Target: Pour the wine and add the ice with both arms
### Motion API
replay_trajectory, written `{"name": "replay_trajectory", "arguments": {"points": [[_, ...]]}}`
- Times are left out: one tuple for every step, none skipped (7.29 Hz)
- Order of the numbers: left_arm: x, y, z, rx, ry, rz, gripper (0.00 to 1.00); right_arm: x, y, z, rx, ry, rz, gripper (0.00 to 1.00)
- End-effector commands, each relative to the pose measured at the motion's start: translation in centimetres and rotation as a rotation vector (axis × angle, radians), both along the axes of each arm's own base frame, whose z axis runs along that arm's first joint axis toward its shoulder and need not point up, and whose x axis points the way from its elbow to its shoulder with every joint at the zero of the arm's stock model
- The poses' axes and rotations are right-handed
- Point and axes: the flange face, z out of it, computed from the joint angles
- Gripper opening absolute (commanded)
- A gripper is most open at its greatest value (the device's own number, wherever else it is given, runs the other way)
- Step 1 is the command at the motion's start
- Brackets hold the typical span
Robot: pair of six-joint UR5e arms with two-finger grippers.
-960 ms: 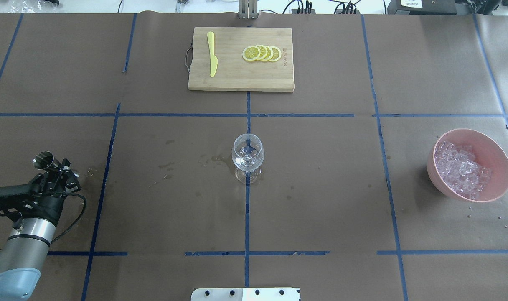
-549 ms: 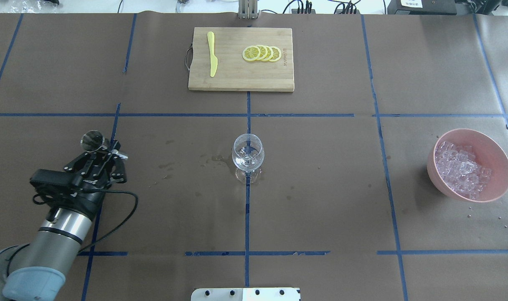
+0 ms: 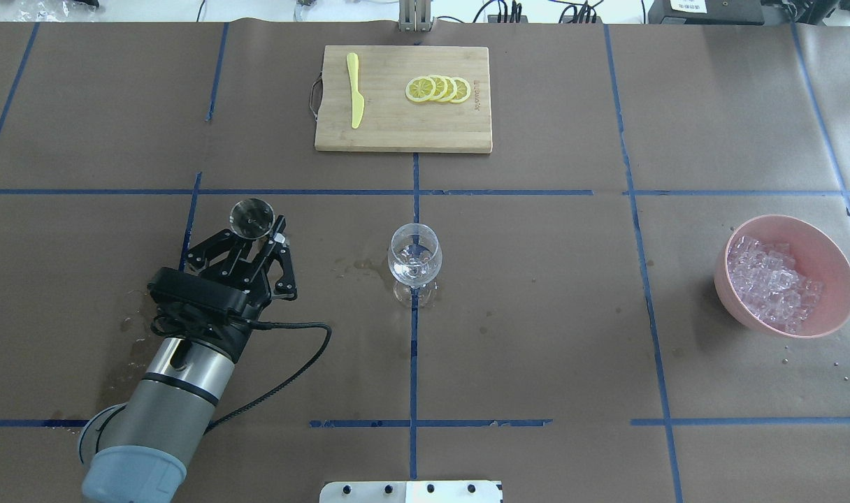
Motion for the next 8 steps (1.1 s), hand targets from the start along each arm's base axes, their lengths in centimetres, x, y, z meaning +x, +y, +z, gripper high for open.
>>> {"name": "replay_trajectory", "arguments": {"points": [[1.2,0.0,-1.0,0.040,-0.143,0.008,0.00,0.0,0.0,0.1,-0.001,0.000,0.000,1.00],[2.7,-0.1,-1.7,0.029,-0.235,0.024,0.00,0.0,0.0,0.0,-0.005,0.000,0.004,1.00],[4.2,-0.2,-4.6,0.024,-0.270,0.035,0.00,0.0,0.0,0.0,-0.003,0.000,0.004,1.00],[4.9,-0.2,-5.5,0.021,-0.301,0.058,0.00,0.0,0.0,0.0,-0.003,0.000,0.004,1.00],[5.6,-0.5,-5.3,0.017,-0.378,0.082,0.00,0.0,0.0,0.0,-0.005,0.000,0.004,1.00],[6.4,-0.7,-6.4,0.018,-0.441,0.096,0.00,0.0,0.0,-0.1,-0.003,0.000,0.004,1.00],[6.8,-0.8,-6.8,0.019,-0.496,0.098,0.00,0.0,0.0,-0.1,-0.003,0.000,0.004,1.00],[7.0,-1.0,-7.0,0.030,-0.547,0.099,0.00,0.1,0.0,-0.1,-0.003,0.000,0.005,1.00]]}}
